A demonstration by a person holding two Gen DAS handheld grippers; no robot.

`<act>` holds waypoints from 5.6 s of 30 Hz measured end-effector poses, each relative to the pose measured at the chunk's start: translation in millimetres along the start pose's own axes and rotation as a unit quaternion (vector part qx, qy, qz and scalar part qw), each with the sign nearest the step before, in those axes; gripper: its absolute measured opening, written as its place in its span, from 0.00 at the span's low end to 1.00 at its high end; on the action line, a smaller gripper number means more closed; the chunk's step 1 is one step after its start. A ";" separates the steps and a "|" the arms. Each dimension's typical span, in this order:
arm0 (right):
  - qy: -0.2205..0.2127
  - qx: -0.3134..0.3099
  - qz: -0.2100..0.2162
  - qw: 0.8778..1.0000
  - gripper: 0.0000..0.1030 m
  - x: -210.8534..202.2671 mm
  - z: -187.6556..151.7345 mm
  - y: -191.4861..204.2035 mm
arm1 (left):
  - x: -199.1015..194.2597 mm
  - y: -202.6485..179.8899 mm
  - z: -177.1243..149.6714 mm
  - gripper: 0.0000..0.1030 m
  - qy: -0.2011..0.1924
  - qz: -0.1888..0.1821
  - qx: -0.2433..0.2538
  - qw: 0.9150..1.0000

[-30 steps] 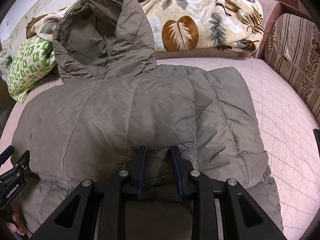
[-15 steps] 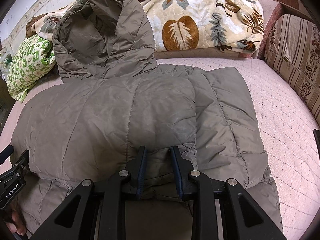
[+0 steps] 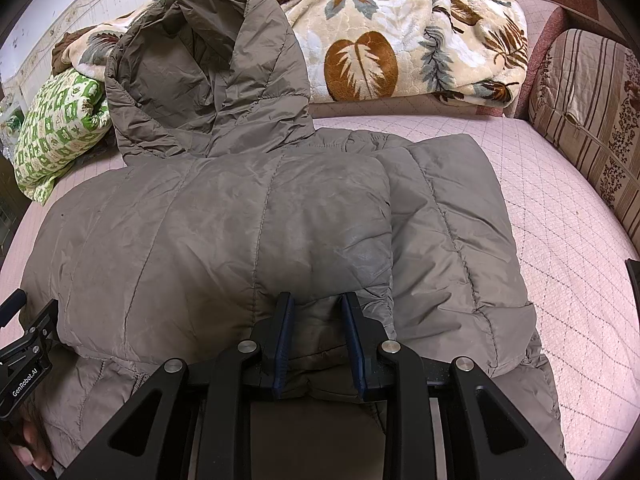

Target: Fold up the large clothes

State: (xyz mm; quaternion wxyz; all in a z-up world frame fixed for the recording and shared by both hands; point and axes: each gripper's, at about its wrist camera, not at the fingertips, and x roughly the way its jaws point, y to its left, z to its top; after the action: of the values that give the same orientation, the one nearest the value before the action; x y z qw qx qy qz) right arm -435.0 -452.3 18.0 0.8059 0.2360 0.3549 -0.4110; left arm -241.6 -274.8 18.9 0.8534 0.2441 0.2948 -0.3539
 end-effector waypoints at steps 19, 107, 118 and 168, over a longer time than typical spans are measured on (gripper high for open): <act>0.000 -0.002 -0.001 1.000 0.26 0.4 -0.1 0.2 | -0.1 -0.9 -0.3 0.78 -0.001 0.001 0.001 1.000; -0.069 -0.030 0.086 0.993 0.52 -158.5 -74.6 -4.1 | -143.8 -0.4 -5.8 0.78 -0.093 -0.064 -0.052 0.992; -0.028 -0.026 0.103 0.994 0.52 -68.4 -30.9 29.7 | -51.6 3.5 -2.4 0.78 -0.013 -0.072 -0.080 0.994; -0.050 -0.004 0.159 0.986 0.57 -132.9 -14.0 32.7 | -70.4 16.0 3.8 0.78 -0.064 -0.063 -0.095 0.991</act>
State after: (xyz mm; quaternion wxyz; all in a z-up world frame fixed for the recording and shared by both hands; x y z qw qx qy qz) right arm -467.7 -359.1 113.8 0.8786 0.2655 0.2737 -0.2876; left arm -268.9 -234.7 72.5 0.8659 0.1200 0.2863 -0.3922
